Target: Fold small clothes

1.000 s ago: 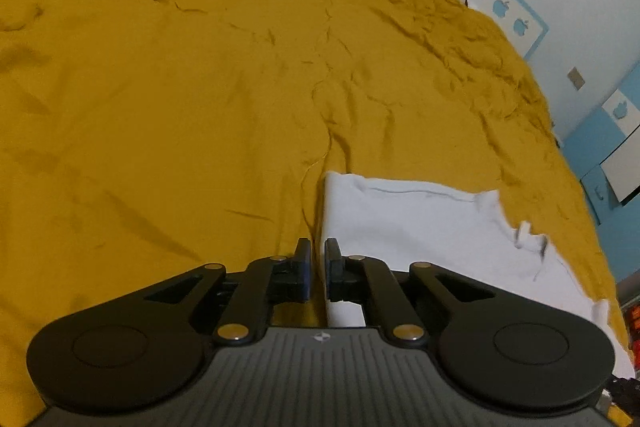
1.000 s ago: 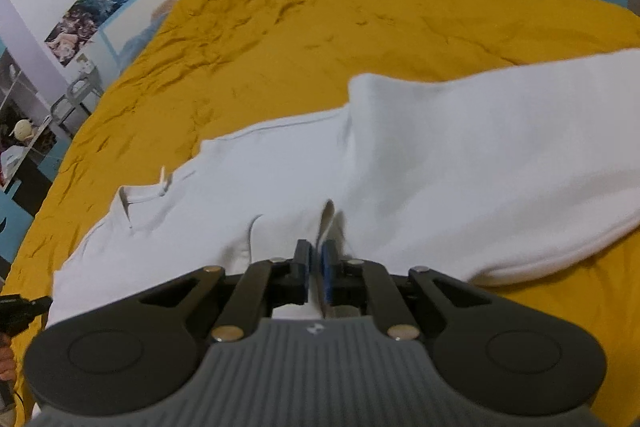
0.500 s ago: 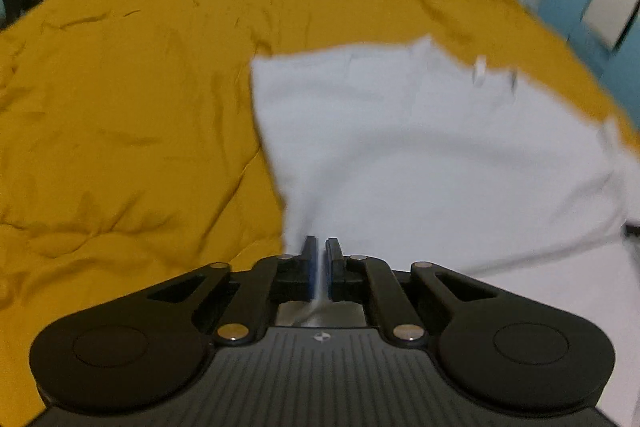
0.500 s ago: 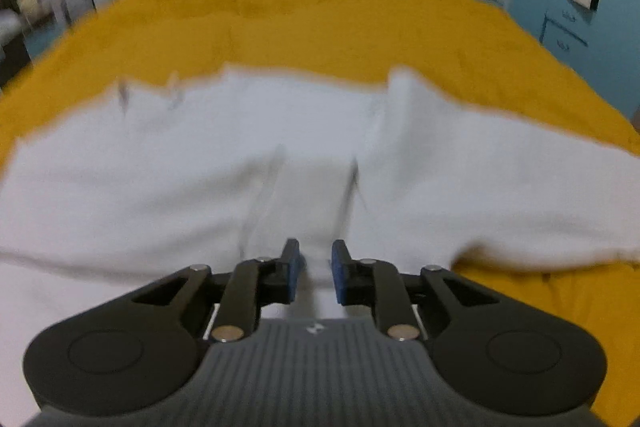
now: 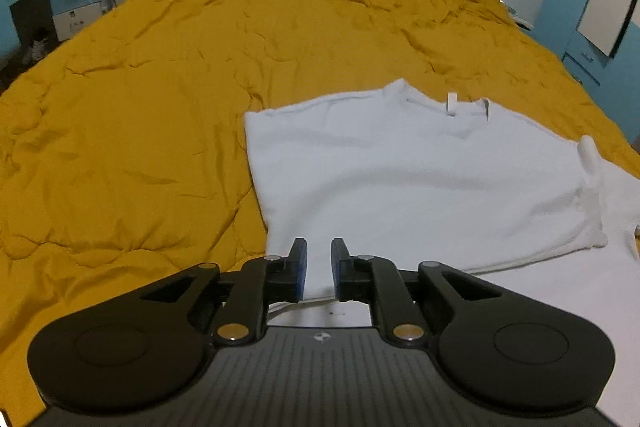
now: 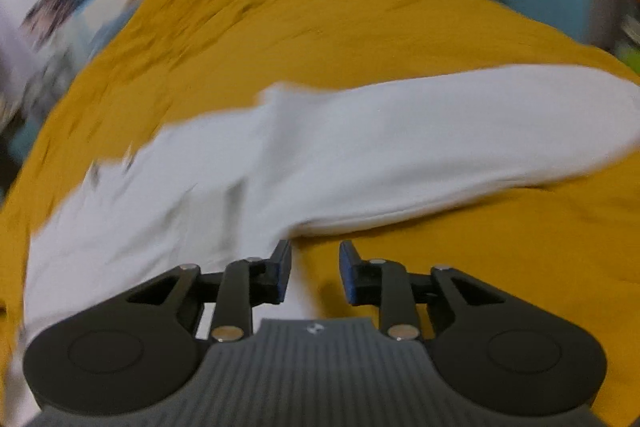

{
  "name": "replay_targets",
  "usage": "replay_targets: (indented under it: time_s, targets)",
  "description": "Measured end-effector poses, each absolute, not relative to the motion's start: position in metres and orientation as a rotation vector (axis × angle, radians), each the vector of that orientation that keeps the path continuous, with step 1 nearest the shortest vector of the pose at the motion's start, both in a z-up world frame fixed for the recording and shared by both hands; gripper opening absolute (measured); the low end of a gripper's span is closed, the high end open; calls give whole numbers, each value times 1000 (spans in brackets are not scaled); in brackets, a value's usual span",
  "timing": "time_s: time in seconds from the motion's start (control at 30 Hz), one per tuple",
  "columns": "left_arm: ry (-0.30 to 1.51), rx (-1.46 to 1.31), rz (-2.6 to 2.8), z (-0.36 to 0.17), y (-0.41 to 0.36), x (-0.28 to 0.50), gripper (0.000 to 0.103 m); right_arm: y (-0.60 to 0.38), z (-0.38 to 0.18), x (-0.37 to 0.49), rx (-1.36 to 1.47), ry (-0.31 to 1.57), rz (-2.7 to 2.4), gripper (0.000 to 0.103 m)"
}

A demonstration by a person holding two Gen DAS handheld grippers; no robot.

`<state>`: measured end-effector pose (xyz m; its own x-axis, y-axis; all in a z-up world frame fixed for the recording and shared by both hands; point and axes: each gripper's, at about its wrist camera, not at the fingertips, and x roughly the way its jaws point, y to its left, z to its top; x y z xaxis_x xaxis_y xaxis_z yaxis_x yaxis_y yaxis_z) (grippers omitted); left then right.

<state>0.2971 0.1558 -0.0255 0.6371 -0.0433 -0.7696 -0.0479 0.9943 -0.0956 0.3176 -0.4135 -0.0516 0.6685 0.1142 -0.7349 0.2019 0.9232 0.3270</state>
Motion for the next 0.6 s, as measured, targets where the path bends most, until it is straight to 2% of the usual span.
replay_targets:
  time_s: [0.1, 0.23, 0.37, 0.6]
  targets:
    - [887, -140, 20, -23, 146, 299, 16, -487, -45, 296, 528, 792, -175, 26]
    - [898, -156, 43, -25, 128, 303, 17, -575, -44, 269, 641, 710, -332, 36]
    - [912, -147, 72, -28, 109, 307, 19, -650, -59, 251, 841, 623, -404, 37]
    - [938, -148, 145, -35, 92, 319, 20, -721, -91, 263, 980, 565, -459, 37]
